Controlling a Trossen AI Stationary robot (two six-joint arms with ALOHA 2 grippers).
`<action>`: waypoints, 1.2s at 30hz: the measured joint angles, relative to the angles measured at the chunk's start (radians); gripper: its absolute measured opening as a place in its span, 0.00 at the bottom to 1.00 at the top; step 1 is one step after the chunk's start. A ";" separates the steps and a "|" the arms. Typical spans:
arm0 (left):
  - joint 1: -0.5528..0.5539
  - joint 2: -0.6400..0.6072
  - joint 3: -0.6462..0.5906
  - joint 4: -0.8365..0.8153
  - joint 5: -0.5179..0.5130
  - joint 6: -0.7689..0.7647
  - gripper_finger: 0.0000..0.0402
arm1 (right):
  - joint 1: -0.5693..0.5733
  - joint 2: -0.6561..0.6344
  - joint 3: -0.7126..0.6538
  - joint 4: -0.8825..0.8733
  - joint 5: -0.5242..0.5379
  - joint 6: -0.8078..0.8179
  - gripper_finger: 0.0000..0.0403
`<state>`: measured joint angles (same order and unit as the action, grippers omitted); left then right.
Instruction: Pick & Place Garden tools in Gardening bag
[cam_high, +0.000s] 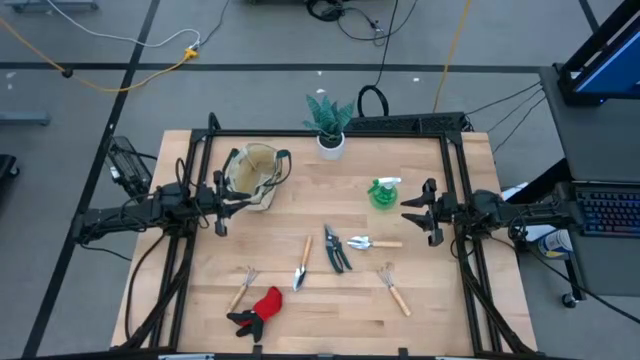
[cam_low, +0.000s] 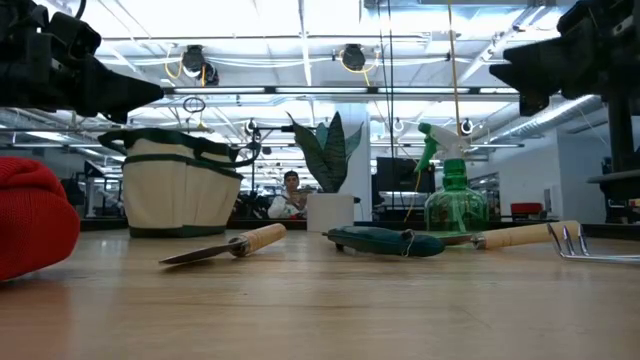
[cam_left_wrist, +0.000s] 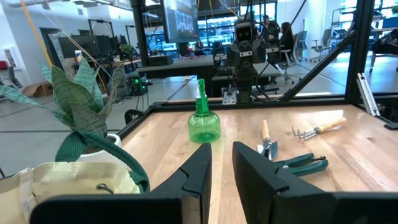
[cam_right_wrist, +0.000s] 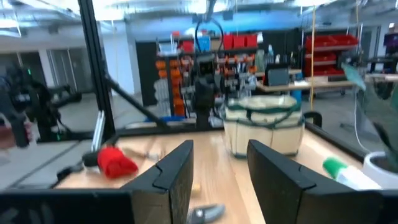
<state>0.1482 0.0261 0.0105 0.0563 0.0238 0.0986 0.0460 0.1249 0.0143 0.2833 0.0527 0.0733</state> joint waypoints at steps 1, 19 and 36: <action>0.000 0.000 0.000 0.000 0.000 -0.001 0.17 | 0.000 0.000 0.000 0.008 0.001 -0.008 0.35; 0.000 0.000 0.000 0.156 0.001 -0.089 0.17 | 0.000 0.121 0.000 0.165 0.001 -0.129 0.35; 0.000 0.045 0.031 0.208 -0.063 -0.214 0.47 | 0.000 0.505 0.001 0.614 0.105 0.012 0.47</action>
<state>0.1482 0.0707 0.0419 0.2639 -0.0387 -0.1149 0.0456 0.6298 0.0154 0.8972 0.1579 0.0856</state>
